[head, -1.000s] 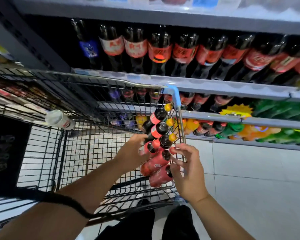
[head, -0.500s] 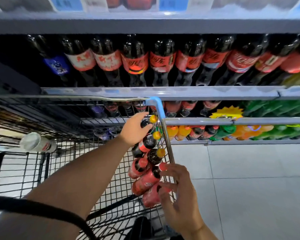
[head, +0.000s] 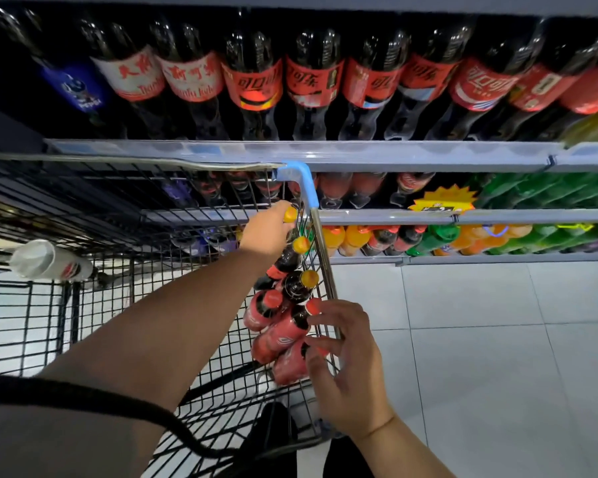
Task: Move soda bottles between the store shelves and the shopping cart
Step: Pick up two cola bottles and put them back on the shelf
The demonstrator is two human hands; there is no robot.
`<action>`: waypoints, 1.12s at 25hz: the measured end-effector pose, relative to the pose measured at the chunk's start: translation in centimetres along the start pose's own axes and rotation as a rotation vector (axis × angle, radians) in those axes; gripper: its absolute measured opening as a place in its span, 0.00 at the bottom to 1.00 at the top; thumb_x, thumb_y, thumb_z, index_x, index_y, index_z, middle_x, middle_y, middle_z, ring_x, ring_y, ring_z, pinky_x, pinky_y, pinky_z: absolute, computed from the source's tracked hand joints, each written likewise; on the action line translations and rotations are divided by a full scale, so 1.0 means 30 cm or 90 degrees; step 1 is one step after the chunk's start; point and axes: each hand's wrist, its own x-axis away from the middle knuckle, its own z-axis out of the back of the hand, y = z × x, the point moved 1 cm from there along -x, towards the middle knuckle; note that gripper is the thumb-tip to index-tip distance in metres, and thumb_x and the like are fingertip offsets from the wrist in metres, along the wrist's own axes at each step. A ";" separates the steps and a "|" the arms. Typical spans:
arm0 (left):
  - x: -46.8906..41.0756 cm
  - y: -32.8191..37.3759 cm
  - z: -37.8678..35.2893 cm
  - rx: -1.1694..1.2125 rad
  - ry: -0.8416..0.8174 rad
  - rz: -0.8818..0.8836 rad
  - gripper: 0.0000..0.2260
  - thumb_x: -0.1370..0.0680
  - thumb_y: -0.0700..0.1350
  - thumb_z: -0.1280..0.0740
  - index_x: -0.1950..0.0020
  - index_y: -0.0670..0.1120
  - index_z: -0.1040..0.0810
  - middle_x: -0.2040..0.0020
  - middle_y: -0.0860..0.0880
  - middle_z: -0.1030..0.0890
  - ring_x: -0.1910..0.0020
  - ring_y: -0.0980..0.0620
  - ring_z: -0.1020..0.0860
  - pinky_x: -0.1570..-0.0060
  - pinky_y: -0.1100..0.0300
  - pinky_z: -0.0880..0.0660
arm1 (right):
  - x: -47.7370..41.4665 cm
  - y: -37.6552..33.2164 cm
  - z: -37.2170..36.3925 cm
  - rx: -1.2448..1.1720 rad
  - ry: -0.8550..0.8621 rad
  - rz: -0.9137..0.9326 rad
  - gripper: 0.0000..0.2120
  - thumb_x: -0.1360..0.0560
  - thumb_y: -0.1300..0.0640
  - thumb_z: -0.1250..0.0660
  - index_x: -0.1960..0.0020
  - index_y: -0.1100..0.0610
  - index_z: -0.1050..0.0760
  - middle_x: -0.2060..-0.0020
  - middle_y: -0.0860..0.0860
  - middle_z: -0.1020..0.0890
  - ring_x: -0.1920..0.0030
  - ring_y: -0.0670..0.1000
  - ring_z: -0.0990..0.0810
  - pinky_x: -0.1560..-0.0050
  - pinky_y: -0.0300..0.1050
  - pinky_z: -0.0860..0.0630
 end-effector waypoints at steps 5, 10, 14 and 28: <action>0.124 -0.157 0.079 0.107 0.093 0.020 0.09 0.17 0.45 0.36 0.38 0.45 0.28 0.61 0.43 0.20 0.62 0.40 0.21 0.62 0.49 0.27 | 0.003 0.004 -0.010 0.002 0.001 -0.020 0.19 0.27 0.59 0.37 0.36 0.55 0.32 0.42 0.40 0.25 0.47 0.41 0.18 0.57 0.36 0.18; 0.279 -0.199 0.180 0.162 0.215 -0.042 0.07 0.18 0.45 0.34 0.40 0.48 0.26 0.68 0.45 0.23 0.71 0.47 0.25 0.67 0.47 0.27 | 0.001 0.014 -0.025 0.029 -0.014 -0.038 0.19 0.28 0.63 0.36 0.39 0.54 0.30 0.44 0.37 0.25 0.49 0.38 0.17 0.63 0.32 0.20; 0.417 -0.141 0.324 0.175 0.314 -0.071 0.11 0.21 0.49 0.32 0.39 0.53 0.23 0.58 0.56 0.19 0.63 0.60 0.22 0.62 0.64 0.28 | 0.000 -0.010 -0.026 0.086 -0.012 -0.009 0.21 0.30 0.53 0.35 0.38 0.41 0.30 0.43 0.36 0.24 0.44 0.38 0.19 0.52 0.32 0.20; 0.558 0.063 0.435 0.500 -0.178 -0.030 0.14 0.21 0.33 0.32 0.39 0.47 0.23 0.44 0.51 0.14 0.40 0.53 0.18 0.44 0.61 0.21 | 0.002 -0.053 -0.014 0.338 -0.168 0.000 0.38 0.31 0.30 0.33 0.26 0.34 0.46 0.38 0.35 0.21 0.40 0.41 0.20 0.40 0.42 0.22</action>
